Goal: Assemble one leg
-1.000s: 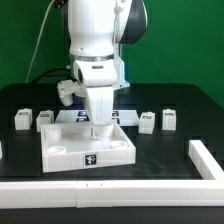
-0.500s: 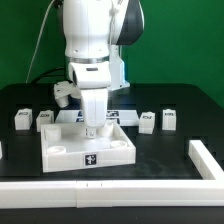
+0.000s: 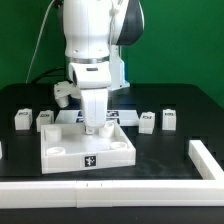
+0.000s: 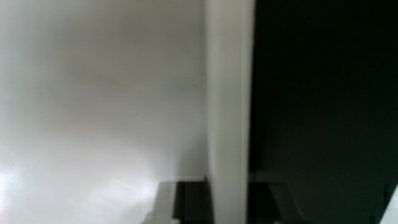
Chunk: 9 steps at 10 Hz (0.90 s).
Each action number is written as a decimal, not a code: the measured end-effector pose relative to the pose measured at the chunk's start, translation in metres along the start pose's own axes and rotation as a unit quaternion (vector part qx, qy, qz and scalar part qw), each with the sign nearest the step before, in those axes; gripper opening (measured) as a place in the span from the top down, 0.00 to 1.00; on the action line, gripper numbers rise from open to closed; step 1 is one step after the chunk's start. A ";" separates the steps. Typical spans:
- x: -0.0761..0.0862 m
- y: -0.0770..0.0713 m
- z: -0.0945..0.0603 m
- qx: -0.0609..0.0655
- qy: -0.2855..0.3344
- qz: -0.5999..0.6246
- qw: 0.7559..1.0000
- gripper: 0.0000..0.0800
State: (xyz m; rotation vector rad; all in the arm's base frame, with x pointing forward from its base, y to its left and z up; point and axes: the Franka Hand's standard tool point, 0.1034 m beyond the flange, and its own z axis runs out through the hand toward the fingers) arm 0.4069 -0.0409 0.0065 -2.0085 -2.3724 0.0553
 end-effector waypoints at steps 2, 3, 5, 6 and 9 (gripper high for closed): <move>0.000 0.000 0.000 0.000 0.000 0.000 1.000 0.93; 0.000 0.000 0.000 0.000 0.000 0.000 1.000 0.93; 0.011 0.004 -0.001 -0.003 0.002 0.033 0.999 0.93; 0.026 0.011 -0.001 -0.005 0.005 0.050 0.999 0.93; 0.060 0.035 -0.002 -0.011 0.010 0.079 0.997 0.93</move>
Offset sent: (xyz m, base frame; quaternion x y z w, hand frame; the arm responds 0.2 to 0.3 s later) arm 0.0000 0.0000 0.0000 0.0000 0.0000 0.0000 1.0000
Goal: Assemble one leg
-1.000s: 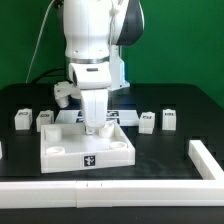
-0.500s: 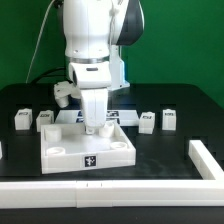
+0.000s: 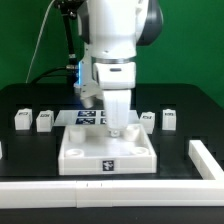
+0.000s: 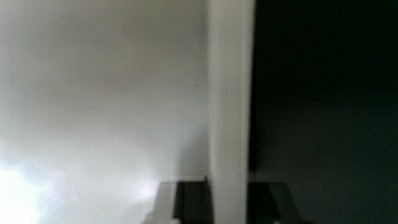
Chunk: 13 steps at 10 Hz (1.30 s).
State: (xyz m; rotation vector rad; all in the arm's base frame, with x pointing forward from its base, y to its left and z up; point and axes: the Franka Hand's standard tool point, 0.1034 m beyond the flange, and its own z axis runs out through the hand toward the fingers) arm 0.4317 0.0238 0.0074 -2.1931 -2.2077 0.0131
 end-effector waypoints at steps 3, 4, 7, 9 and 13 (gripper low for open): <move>0.025 0.018 0.000 -0.003 0.002 0.008 1.000 0.93; 0.032 0.029 0.000 -0.005 0.002 0.005 1.000 0.93; 0.050 0.053 -0.001 -0.014 0.005 0.005 1.000 0.93; 0.062 0.061 -0.001 -0.016 0.007 0.012 1.000 0.93; 0.068 0.067 -0.001 -0.015 0.005 0.019 1.000 0.93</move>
Offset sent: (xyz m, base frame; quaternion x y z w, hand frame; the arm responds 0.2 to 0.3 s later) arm 0.0394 0.0329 -0.0030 0.0034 0.0004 0.0141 0.9999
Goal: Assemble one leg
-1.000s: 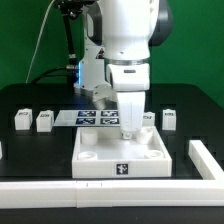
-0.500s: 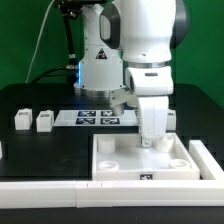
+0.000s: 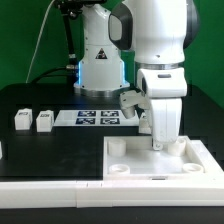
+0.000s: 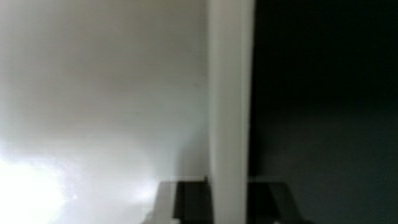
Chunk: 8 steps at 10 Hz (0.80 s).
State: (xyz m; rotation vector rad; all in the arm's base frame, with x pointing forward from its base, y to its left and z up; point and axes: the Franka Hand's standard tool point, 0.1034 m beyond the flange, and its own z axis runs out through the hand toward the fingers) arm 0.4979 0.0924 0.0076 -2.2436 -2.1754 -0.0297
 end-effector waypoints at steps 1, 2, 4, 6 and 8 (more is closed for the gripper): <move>0.000 0.000 0.000 0.000 0.000 0.000 1.000 0.93; 0.000 0.000 0.000 0.000 0.000 0.000 1.000 0.93; -0.001 0.000 0.000 0.000 0.000 0.001 1.000 0.66; -0.001 0.000 0.000 0.000 0.000 0.001 1.000 0.27; -0.001 0.000 0.000 0.000 0.000 0.001 1.000 0.20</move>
Offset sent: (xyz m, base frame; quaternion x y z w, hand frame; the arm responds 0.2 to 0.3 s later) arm 0.0000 0.0000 0.0000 0.0000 0.0000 0.0000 1.0000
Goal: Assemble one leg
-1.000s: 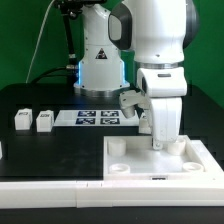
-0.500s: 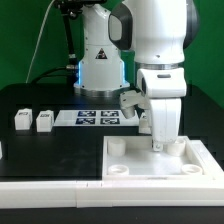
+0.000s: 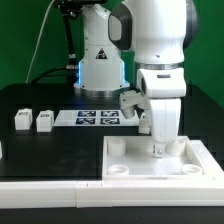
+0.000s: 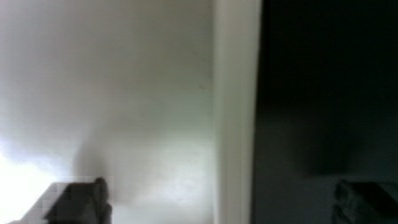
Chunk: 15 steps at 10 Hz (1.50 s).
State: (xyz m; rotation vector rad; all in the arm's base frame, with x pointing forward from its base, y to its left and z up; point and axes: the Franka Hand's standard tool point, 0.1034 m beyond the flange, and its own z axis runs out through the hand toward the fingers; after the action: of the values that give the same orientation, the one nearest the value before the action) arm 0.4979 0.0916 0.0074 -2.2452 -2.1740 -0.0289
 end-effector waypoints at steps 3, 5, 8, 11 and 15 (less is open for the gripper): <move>0.000 0.000 0.000 0.000 0.000 0.000 1.000 0.19; 0.002 -0.006 -0.010 -0.003 -0.002 0.015 1.000 0.19; 0.010 -0.036 -0.046 -0.013 -0.011 0.057 0.998 0.19; 0.010 -0.036 -0.051 -0.015 -0.012 0.074 0.997 0.19; 0.012 -0.038 -0.050 -0.016 -0.001 0.260 0.966 0.19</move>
Offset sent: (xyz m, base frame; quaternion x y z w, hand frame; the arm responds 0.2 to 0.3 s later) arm 0.0000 0.0000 0.0000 0.0000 0.0000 0.0000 1.0000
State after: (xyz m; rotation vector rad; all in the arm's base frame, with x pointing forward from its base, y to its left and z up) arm 0.4599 0.1031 0.0577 -2.7502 -1.5247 -0.0538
